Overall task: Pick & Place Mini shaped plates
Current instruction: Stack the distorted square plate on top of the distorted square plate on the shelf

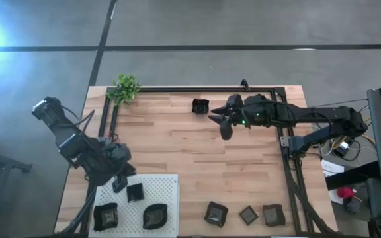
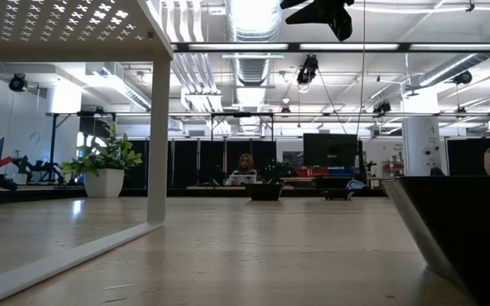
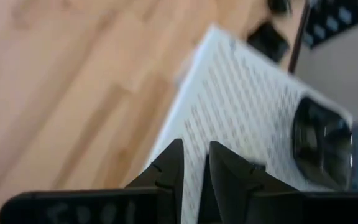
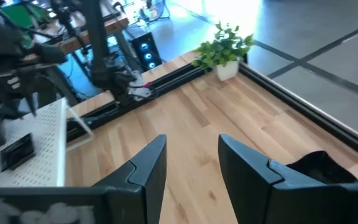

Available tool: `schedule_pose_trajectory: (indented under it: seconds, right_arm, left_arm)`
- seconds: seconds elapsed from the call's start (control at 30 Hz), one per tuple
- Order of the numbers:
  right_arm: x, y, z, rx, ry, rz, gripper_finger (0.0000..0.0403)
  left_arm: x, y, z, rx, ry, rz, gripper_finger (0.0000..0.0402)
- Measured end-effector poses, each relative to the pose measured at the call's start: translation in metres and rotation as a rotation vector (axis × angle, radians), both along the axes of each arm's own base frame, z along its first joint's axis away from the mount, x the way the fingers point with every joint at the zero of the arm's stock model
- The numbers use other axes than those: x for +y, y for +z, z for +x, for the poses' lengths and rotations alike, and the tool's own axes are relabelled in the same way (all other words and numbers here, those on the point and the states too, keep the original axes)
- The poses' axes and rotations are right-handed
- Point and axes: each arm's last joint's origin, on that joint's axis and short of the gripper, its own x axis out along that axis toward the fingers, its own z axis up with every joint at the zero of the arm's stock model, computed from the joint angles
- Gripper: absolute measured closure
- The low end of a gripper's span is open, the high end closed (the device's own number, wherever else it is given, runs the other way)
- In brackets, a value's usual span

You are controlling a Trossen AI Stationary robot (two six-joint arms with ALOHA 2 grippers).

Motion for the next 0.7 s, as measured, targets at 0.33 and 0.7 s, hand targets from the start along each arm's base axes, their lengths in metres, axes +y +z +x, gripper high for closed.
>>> schedule_pose_trajectory:
  seconds: [0.33, 0.7]
  right_arm:
    - [-0.053, -0.04, 0.024, 0.123, -0.128, 0.112, 0.0264]
    - [-0.131, -0.111, 0.028, 0.371, -0.408, 0.349, 0.0264]
  left_arm:
    - [0.009, 0.006, 0.002, -0.196, 0.203, 0.182, 0.0333]
    - [0.009, 0.009, 0.006, -0.301, 0.307, 0.218, 0.0333]
